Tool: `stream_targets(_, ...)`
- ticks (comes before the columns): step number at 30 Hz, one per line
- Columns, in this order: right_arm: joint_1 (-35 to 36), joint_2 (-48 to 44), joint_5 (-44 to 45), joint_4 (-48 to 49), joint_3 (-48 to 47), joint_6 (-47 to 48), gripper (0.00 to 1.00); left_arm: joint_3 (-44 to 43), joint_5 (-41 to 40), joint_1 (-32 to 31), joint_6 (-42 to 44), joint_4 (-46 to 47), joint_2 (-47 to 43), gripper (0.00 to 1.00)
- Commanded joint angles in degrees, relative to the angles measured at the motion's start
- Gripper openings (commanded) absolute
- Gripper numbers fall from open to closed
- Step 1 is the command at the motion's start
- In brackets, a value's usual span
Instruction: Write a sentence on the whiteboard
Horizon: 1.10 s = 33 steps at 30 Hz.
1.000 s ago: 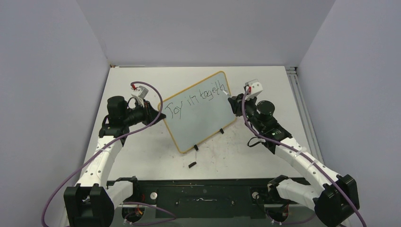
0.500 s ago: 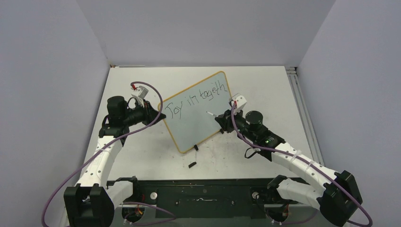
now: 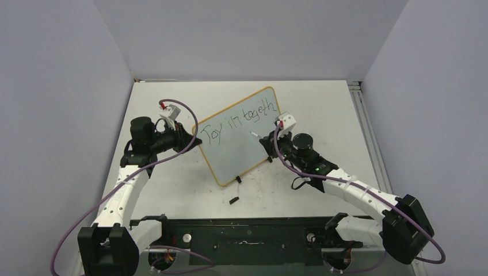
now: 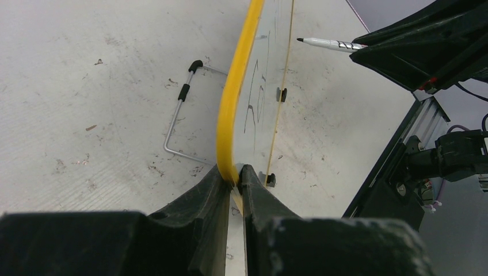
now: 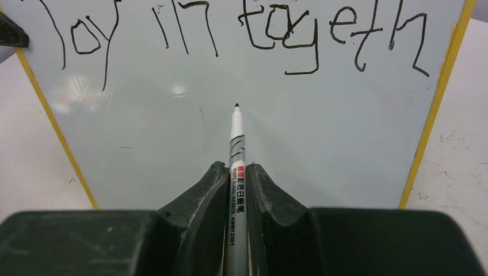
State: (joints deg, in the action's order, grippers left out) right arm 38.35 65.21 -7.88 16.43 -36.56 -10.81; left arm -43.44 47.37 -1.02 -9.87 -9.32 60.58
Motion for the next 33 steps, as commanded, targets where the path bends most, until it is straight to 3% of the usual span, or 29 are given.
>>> stream_targets(1, 0.5, 0.8, 2.4, 4.3, -2.2, 1.2, 0.05, -0.9, -0.7, 0.3, 1.6, -1.9, 0.5, 0.00)
stream_targets(33, 0.5, 4.6, 7.3, 5.4, -2.2, 2.7, 0.05, -1.1, -0.4, 0.4, 1.6, -1.9, 0.9, 0.00)
